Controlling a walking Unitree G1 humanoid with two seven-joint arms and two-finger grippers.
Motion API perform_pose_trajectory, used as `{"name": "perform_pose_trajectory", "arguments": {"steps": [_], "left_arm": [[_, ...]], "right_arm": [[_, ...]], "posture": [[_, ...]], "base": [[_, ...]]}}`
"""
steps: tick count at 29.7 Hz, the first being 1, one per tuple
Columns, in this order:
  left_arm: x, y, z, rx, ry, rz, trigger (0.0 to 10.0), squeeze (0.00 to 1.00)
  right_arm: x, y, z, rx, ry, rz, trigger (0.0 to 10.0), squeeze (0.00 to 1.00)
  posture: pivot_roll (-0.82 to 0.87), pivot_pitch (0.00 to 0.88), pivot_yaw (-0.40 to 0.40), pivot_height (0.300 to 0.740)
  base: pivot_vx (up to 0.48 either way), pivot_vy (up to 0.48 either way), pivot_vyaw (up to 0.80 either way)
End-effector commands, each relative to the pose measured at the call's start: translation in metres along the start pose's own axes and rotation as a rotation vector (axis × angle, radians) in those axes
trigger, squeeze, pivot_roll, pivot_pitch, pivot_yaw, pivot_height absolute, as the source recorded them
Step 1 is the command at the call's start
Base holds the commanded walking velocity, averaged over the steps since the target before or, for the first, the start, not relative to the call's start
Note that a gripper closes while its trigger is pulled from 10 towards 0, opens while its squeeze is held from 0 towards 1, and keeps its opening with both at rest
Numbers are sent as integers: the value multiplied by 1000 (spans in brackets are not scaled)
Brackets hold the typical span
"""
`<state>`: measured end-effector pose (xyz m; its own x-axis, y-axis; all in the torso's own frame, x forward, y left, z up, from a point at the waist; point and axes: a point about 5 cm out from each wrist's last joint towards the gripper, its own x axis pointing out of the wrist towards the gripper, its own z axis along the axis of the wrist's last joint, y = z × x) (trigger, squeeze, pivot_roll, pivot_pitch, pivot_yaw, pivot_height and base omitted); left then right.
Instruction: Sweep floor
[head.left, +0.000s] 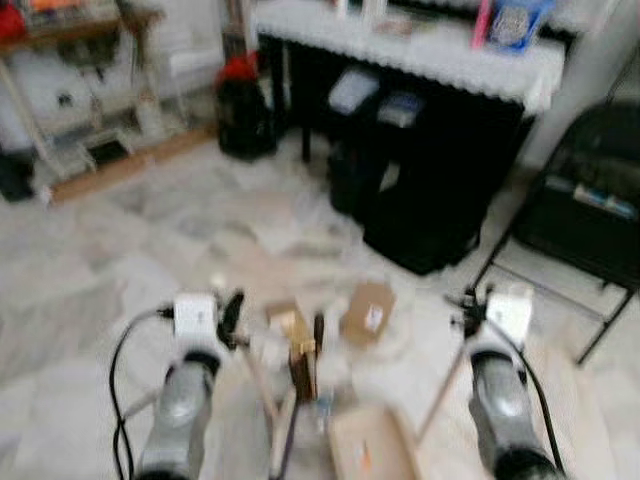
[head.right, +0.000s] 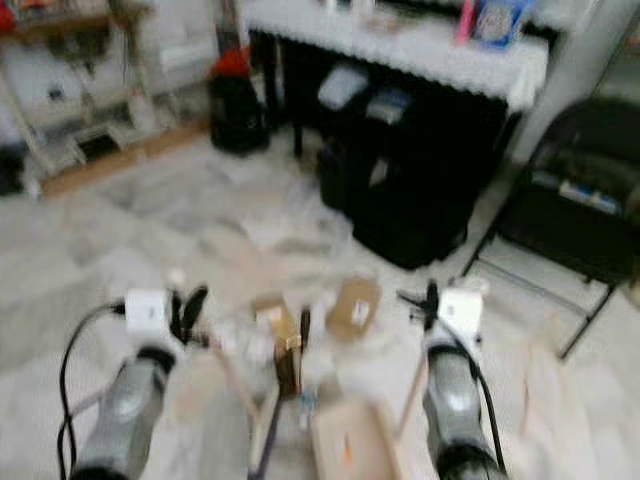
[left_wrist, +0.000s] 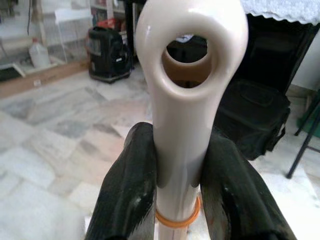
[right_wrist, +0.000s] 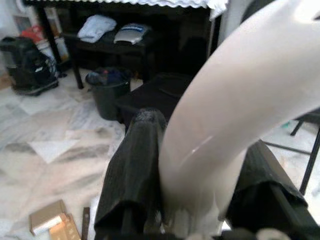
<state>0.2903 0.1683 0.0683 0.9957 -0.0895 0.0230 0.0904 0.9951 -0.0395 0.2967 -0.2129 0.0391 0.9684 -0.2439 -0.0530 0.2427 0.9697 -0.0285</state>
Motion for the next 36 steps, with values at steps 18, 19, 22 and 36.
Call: {"name": "perform_pose_trajectory", "arguments": {"steps": [18, 19, 22, 36], "left_arm": [[3, -3, 3, 9, -13, -9, 10000, 0], [2, -3, 3, 10, -12, -9, 10000, 0], [2, -2, 2, 11, -8, -12, 10000, 0], [2, 0, 5, 23, -14, -24, 10000, 0]], "right_arm": [[0, -27, 2, -71, -10, -76, 10000, 0], [0, -29, 2, -78, -9, -81, 10000, 0], [-1, -33, 1, -98, -6, -90, 10000, 0], [-2, -37, -1, -241, -5, -125, 10000, 0]], "posture": [[14, 0, -1, 740], [14, 0, -1, 740], [14, 0, 1, 740], [39, 0, 15, 740]], "base": [[145, 0, 0], [0, 0, 0], [0, 0, 0], [0, 0, 0]]}}
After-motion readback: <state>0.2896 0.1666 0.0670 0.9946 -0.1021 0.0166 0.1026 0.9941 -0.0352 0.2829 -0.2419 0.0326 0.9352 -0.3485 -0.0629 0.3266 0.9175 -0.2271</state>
